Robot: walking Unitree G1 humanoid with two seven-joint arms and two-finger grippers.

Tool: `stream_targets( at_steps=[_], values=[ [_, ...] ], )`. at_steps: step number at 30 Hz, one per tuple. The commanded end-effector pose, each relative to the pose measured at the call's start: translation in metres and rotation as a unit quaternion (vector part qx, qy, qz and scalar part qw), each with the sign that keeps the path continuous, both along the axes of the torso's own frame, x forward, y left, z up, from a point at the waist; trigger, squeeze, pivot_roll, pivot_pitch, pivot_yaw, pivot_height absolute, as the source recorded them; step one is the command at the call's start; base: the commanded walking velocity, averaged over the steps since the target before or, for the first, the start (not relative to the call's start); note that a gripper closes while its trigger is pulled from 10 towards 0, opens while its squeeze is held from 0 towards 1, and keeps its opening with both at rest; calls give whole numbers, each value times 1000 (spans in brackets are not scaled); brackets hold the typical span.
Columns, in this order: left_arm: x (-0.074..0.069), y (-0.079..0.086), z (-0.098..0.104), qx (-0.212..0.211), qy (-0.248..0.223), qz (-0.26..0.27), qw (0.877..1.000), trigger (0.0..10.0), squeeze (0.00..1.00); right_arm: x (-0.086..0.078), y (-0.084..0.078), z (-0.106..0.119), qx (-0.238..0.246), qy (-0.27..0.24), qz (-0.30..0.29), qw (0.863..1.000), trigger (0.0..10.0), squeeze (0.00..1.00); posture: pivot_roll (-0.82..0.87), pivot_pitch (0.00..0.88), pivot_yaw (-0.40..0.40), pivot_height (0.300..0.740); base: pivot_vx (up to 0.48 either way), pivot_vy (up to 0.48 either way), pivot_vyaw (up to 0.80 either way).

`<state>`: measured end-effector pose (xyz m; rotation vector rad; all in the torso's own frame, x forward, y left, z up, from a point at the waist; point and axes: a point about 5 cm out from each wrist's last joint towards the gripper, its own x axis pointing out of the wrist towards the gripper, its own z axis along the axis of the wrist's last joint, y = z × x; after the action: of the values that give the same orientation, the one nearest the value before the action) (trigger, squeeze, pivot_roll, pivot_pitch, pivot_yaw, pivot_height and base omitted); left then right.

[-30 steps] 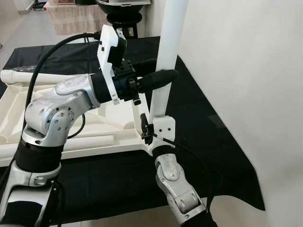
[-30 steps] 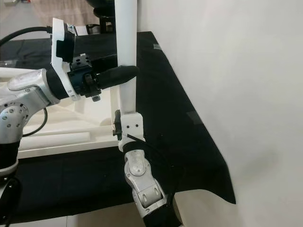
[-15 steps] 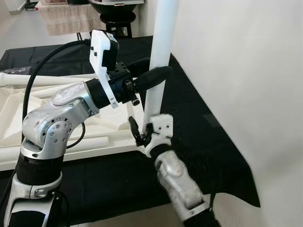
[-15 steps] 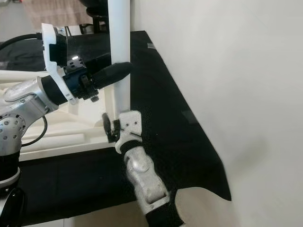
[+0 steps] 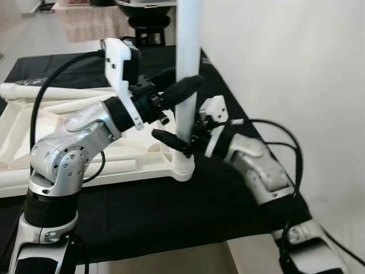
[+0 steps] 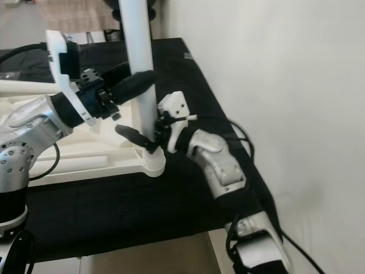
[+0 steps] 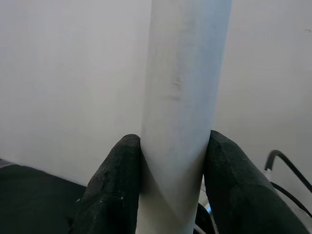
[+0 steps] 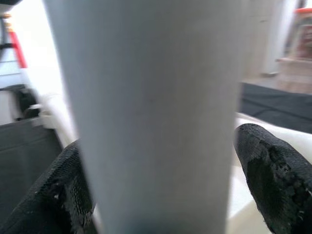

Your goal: Building children table

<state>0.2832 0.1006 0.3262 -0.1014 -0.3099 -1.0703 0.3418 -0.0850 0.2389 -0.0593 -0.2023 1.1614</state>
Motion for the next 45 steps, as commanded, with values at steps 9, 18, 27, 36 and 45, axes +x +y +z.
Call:
stream_targets(
  at_steps=[9, 18, 27, 36, 45],
  values=[
    [-5, -10, -7, 5, 23, -46, 999, 0, 0, 10, -9, -6, -30, 48, 96, 994, 0, 0, 52, 148, -28, 740, 0, 0, 0],
    [-4, -10, -7, 8, 24, -45, 999, 0, 0, 15, -11, -16, -38, 64, 108, 991, 0, 0, 55, 152, -26, 740, 0, 0, 0],
    [6, -7, -7, 0, 27, 12, 1000, 10000, 1000, 21, -13, -26, -38, 53, 19, 998, 0, 0, 37, 155, -43, 740, 0, 0, 0],
    [5, -2, -6, 5, 34, 10, 999, 10000, 0, -50, 25, -105, -51, 144, -347, 925, 0, 0, 40, 162, -42, 740, 0, 0, 0],
    [7, -5, -5, 13, 30, 2, 999, 10000, 0, -37, 45, -89, -32, 122, -333, 935, 0, 0, 41, 130, -41, 740, 0, 0, 0]
  ],
)
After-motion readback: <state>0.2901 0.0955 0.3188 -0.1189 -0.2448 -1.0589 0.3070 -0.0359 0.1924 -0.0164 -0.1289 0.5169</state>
